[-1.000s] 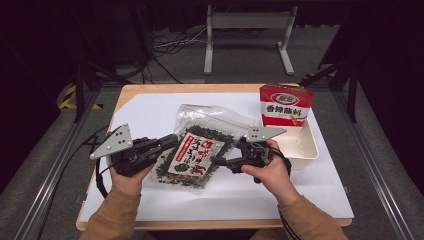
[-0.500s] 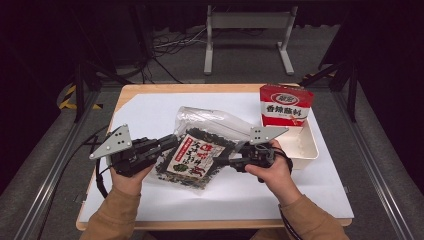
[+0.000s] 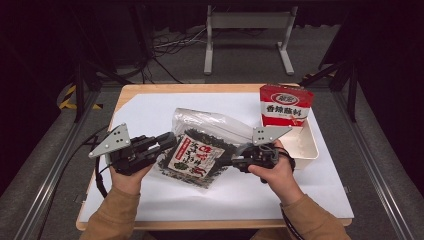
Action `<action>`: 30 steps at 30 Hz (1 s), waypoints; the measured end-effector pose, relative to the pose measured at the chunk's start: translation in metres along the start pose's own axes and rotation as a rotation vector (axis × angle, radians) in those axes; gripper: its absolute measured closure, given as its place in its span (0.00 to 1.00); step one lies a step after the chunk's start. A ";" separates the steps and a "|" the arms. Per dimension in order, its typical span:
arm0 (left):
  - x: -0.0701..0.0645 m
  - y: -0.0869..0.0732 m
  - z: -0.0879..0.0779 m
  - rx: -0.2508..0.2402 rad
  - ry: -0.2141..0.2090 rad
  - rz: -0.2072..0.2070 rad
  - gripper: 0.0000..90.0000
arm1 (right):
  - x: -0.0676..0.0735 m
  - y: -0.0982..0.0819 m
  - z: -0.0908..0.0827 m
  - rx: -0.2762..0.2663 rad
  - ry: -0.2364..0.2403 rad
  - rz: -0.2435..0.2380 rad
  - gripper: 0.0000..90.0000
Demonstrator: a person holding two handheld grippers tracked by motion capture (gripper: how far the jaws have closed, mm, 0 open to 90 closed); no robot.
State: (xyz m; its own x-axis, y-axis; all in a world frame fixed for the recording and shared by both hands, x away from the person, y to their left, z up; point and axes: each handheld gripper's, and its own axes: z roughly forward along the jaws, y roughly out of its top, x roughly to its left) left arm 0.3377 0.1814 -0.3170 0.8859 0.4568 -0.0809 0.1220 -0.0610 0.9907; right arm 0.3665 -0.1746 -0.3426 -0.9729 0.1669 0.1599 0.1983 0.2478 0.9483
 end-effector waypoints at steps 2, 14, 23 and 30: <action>0.000 0.000 -0.001 -0.006 0.004 -0.006 0.81 | 0.001 0.001 -0.001 0.006 -0.002 0.002 0.84; 0.000 -0.001 0.000 0.019 0.029 0.008 0.56 | 0.005 0.016 -0.033 0.107 -0.087 -0.008 0.84; 0.007 -0.006 -0.001 0.051 0.051 -0.007 0.52 | 0.009 0.031 -0.060 0.165 -0.168 -0.004 0.84; 0.012 -0.011 -0.003 0.066 0.062 -0.026 0.50 | 0.009 0.039 -0.076 0.215 -0.243 0.003 0.84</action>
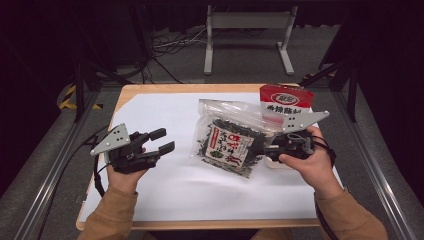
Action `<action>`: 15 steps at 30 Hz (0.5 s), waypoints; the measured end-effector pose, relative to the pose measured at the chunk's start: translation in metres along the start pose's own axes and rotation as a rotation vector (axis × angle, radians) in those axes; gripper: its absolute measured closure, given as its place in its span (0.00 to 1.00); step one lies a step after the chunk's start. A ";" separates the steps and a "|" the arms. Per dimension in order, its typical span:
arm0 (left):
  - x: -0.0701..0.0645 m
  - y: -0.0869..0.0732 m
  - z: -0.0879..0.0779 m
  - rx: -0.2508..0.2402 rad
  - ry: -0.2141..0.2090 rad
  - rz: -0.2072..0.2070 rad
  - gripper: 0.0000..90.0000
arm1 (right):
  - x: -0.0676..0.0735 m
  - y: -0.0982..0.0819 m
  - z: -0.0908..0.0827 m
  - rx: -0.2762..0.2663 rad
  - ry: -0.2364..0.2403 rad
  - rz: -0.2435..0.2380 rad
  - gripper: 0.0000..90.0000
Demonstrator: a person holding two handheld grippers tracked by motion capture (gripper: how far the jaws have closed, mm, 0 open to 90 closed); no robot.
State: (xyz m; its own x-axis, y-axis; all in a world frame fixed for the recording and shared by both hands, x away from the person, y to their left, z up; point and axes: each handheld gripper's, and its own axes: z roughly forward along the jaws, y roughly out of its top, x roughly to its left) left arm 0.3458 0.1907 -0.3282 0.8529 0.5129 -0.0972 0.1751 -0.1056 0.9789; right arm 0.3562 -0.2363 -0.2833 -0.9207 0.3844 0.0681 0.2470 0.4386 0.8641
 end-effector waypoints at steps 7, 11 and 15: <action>0.004 -0.004 -0.001 0.020 0.013 -0.005 0.48 | -0.003 0.006 -0.016 0.024 -0.046 0.008 0.84; 0.005 -0.005 -0.001 0.034 0.025 -0.002 0.47 | -0.006 0.010 -0.025 0.036 -0.073 0.014 0.84; 0.007 -0.006 -0.001 0.047 0.034 -0.002 0.46 | -0.007 0.015 -0.038 0.052 -0.106 0.022 0.84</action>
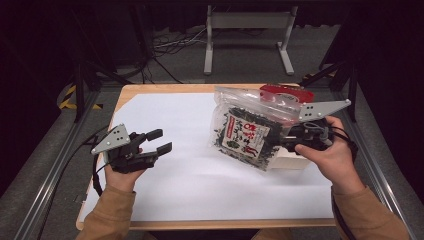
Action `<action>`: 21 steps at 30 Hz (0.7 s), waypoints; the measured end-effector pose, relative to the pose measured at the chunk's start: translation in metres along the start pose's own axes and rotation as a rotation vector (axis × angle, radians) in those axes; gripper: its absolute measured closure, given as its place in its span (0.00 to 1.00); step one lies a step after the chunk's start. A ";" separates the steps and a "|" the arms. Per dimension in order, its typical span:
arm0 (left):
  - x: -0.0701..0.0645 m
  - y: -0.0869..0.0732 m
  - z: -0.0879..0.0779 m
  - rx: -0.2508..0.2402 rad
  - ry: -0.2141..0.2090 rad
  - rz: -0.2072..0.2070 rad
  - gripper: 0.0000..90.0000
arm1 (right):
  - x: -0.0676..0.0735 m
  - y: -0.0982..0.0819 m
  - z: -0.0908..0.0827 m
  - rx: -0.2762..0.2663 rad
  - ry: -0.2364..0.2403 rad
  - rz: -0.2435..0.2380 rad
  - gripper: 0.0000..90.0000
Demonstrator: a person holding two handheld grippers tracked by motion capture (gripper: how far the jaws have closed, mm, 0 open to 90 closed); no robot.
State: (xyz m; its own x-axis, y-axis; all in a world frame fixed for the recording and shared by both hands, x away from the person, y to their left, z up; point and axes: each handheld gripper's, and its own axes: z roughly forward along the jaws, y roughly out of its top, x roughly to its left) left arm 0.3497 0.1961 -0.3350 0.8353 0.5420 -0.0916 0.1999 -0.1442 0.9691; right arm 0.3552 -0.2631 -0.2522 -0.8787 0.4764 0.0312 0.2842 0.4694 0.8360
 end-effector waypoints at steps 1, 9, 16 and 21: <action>0.000 0.000 0.000 0.000 0.000 0.000 0.46 | 0.000 0.001 -0.003 0.004 -0.009 -0.001 0.84; 0.003 -0.003 0.001 0.018 0.009 -0.012 0.45 | -0.003 0.006 -0.018 0.034 -0.057 0.009 0.84; 0.006 -0.005 0.002 0.033 0.003 -0.018 0.44 | -0.006 0.011 -0.034 0.044 -0.096 0.015 0.85; 0.006 -0.006 0.004 0.049 0.009 -0.006 0.43 | -0.010 0.012 -0.043 0.044 -0.110 0.029 0.85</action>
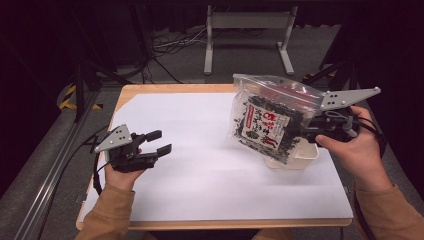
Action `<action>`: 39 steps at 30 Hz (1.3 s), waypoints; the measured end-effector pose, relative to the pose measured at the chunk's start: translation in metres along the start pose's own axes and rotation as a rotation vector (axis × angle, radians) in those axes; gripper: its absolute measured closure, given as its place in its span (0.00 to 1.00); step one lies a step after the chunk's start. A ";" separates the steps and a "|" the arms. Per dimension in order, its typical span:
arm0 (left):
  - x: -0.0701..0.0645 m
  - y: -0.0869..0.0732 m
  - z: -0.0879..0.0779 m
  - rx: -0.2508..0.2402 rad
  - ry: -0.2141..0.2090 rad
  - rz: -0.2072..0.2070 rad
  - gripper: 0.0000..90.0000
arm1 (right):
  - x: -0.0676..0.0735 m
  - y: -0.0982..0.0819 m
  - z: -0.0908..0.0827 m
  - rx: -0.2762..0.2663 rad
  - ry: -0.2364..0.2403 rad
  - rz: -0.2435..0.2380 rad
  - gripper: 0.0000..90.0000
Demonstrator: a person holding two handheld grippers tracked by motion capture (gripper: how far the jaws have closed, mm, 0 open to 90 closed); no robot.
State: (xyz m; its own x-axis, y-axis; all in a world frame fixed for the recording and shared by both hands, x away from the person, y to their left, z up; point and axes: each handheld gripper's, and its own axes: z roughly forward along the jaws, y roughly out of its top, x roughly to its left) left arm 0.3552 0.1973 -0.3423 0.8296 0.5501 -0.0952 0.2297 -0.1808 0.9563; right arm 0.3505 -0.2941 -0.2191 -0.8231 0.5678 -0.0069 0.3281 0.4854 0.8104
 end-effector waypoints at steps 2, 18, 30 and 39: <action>0.000 0.000 0.000 0.005 0.001 0.003 0.43 | -0.002 0.000 -0.003 0.006 -0.001 0.006 0.85; 0.002 -0.002 0.002 0.017 -0.005 -0.006 0.41 | -0.021 0.000 -0.026 0.002 -0.056 0.032 0.84; 0.002 -0.002 0.003 0.015 -0.011 -0.011 0.41 | -0.040 -0.004 -0.035 -0.012 -0.113 0.026 0.84; 0.003 -0.003 0.002 0.015 -0.017 -0.027 0.40 | -0.055 -0.014 -0.035 -0.018 -0.173 0.009 0.84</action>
State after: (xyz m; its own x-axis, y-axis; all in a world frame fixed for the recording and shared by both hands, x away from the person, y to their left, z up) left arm 0.3578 0.1977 -0.3457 0.8315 0.5412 -0.1255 0.2593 -0.1782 0.9492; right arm 0.3750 -0.3550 -0.2094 -0.7274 0.6790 -0.0993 0.3255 0.4688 0.8212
